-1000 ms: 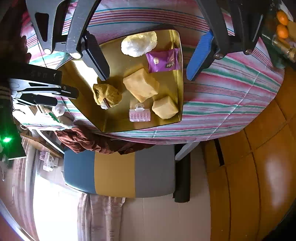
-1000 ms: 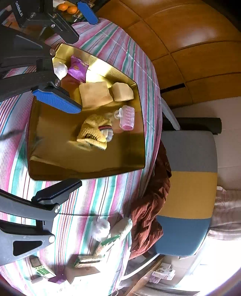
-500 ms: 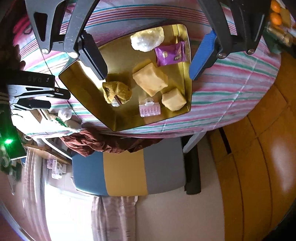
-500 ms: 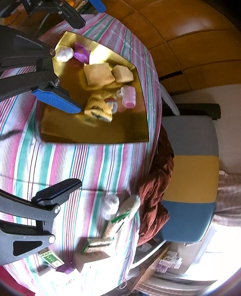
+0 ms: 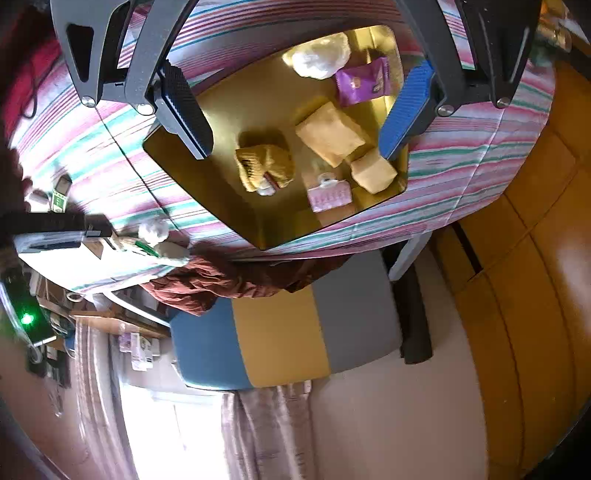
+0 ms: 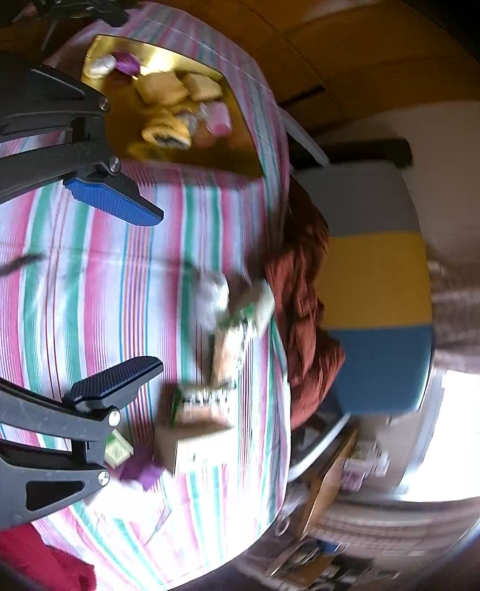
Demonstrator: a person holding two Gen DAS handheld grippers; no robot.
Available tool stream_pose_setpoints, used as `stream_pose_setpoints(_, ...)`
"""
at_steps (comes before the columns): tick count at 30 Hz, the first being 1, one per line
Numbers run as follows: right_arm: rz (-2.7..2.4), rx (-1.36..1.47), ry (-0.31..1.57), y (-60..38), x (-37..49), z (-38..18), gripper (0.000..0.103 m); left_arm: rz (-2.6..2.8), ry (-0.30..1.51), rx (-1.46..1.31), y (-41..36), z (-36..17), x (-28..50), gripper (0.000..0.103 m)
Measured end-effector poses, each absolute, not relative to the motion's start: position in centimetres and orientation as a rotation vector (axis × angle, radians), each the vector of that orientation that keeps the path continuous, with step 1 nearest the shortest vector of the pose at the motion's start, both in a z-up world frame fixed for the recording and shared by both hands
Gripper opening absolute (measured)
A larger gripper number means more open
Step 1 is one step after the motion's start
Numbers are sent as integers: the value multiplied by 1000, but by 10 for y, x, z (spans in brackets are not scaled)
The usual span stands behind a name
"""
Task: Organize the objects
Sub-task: 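Move right tool toward the white block while left tool approaches the green box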
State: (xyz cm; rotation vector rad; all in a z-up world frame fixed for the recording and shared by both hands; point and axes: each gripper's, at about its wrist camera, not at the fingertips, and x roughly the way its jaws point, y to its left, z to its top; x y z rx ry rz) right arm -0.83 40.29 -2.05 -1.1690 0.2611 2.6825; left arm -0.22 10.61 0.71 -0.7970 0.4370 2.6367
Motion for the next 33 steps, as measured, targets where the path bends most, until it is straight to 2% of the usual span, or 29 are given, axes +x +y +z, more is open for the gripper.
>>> stream_pose_setpoints(15, 2405, -1016, 486, 541, 20, -26, 74, 2519, 530, -766, 159, 5, -2, 92)
stream_pose_setpoints(18, 2361, -963, 630, 569, 32, -33, 74, 2489, 553, -763, 172, 2, -2, 92)
stream_pose_setpoints(24, 2208, -797, 1054, 621, 71, -56, 75, 2389, 578, -758, 211, -5, -2, 92)
stream_pose_setpoints(26, 2156, -730, 1165, 632, 85, -62, 78, 2343, 580, -757, 229, -8, -2, 92)
stream_pose_setpoints(28, 2128, -690, 1245, 638, 93, -66, 78, 2307, 592, -751, 247, -12, -1, 92)
stream_pose_setpoints(33, 2144, -722, 1264, 637, 90, -70, 78, 2194, 590, -743, 291, -22, -1, 92)
